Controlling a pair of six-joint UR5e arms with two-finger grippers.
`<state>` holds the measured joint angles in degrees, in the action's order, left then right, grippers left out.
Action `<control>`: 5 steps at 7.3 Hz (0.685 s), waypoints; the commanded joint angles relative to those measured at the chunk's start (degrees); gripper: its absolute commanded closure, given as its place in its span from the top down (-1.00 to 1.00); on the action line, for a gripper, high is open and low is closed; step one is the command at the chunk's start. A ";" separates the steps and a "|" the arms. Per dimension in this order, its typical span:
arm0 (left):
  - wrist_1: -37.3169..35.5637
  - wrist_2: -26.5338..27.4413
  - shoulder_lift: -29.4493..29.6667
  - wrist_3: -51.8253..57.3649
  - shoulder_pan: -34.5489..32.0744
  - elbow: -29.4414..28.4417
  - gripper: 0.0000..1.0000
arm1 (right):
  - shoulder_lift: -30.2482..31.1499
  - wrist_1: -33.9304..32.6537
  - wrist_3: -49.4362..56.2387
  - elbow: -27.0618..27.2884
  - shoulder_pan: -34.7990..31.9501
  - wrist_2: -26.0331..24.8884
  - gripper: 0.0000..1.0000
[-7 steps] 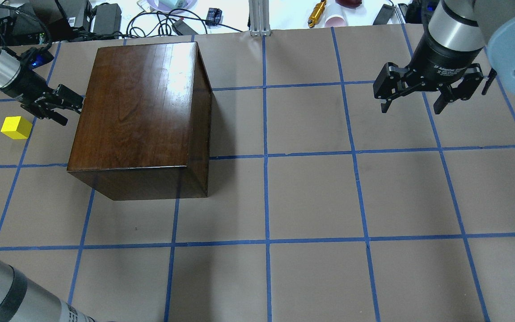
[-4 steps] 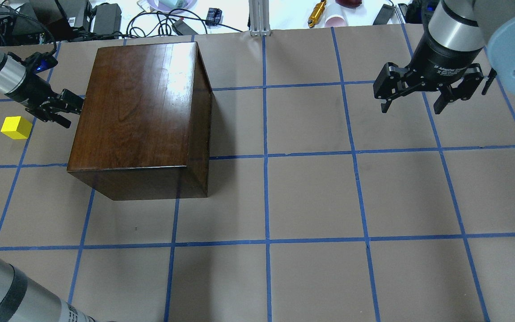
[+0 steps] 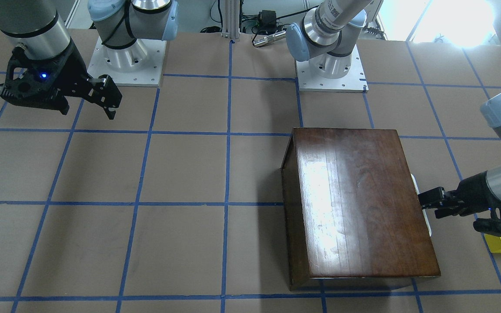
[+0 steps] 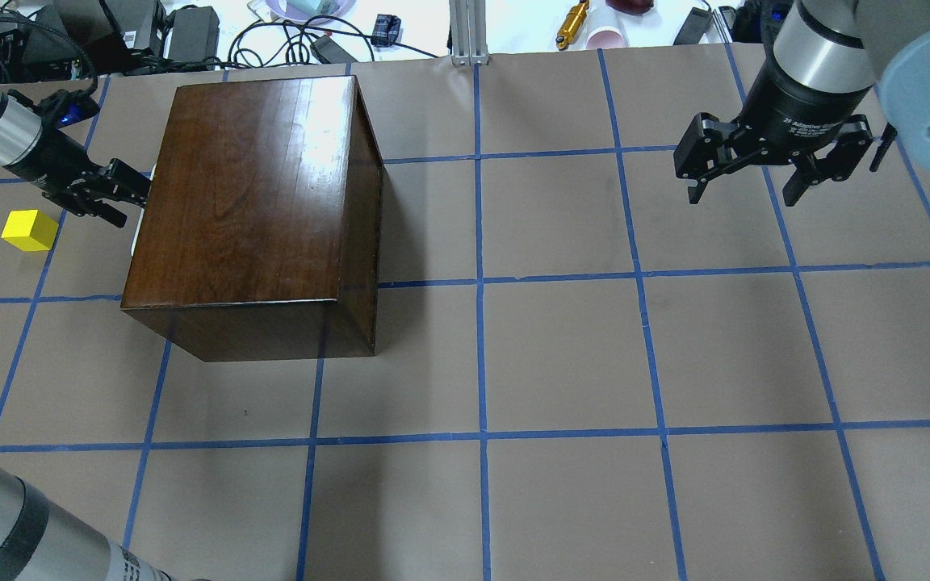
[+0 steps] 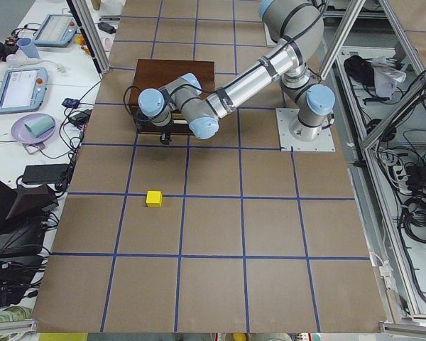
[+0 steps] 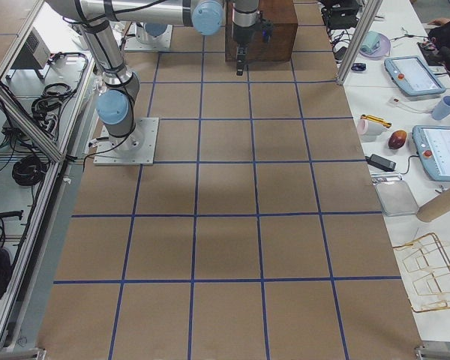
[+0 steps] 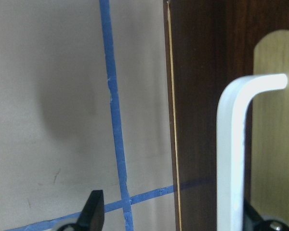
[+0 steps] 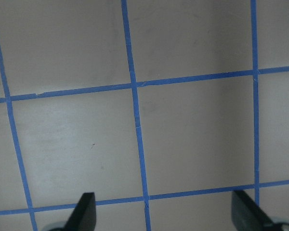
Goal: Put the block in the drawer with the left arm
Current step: 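Pull the drawer open by its handle with the left gripper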
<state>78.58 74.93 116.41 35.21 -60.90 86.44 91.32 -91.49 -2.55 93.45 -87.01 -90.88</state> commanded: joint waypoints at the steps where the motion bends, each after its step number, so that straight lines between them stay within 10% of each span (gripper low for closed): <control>1: 0.08 2.41 -0.13 0.29 0.26 -1.01 0.78 | 0.00 0.00 0.00 -0.02 0.00 0.00 1.00; 5: 0.00 3.38 -0.21 2.04 2.79 -1.10 0.78 | 0.00 0.00 0.00 -0.02 0.00 -0.08 1.00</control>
<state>78.58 77.97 116.20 36.48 -59.37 85.39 91.32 -91.49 -2.55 93.43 -87.01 -90.90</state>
